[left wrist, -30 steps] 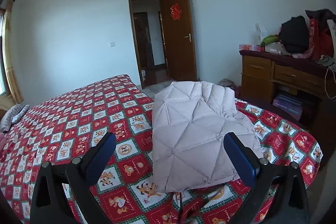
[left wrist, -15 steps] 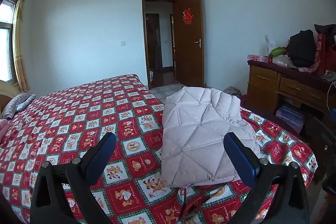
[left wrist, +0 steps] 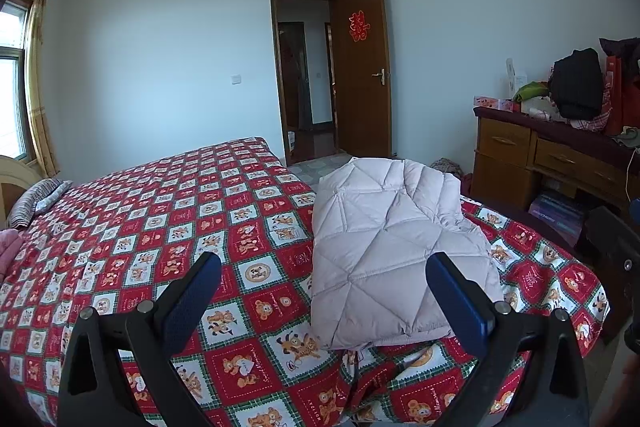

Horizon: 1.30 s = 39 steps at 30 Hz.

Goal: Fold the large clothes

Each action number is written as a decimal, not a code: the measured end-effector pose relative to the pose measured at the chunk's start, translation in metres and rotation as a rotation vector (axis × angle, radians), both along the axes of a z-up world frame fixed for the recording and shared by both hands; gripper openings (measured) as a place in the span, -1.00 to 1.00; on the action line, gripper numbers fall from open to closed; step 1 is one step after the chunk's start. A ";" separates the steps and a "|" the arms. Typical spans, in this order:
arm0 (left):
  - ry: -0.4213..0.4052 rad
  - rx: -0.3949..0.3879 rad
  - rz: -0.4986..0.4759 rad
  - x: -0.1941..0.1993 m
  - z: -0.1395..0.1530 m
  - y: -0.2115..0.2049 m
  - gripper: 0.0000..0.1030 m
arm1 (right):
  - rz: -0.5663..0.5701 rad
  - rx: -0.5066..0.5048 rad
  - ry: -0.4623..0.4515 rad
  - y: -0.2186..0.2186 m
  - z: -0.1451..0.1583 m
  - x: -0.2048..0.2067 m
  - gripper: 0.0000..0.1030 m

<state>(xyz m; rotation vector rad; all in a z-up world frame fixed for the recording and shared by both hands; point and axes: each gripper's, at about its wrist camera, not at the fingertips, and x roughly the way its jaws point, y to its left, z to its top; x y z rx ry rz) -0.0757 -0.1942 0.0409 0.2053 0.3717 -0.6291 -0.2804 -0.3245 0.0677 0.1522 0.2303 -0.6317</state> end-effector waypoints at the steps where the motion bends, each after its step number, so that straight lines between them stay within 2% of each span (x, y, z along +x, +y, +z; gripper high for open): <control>1: 0.002 -0.001 -0.001 0.000 0.000 0.000 0.99 | 0.002 0.001 -0.002 0.001 0.000 0.000 1.00; 39: -0.015 0.013 0.031 0.006 -0.002 -0.004 0.99 | 0.008 0.044 -0.025 -0.006 -0.002 -0.003 1.00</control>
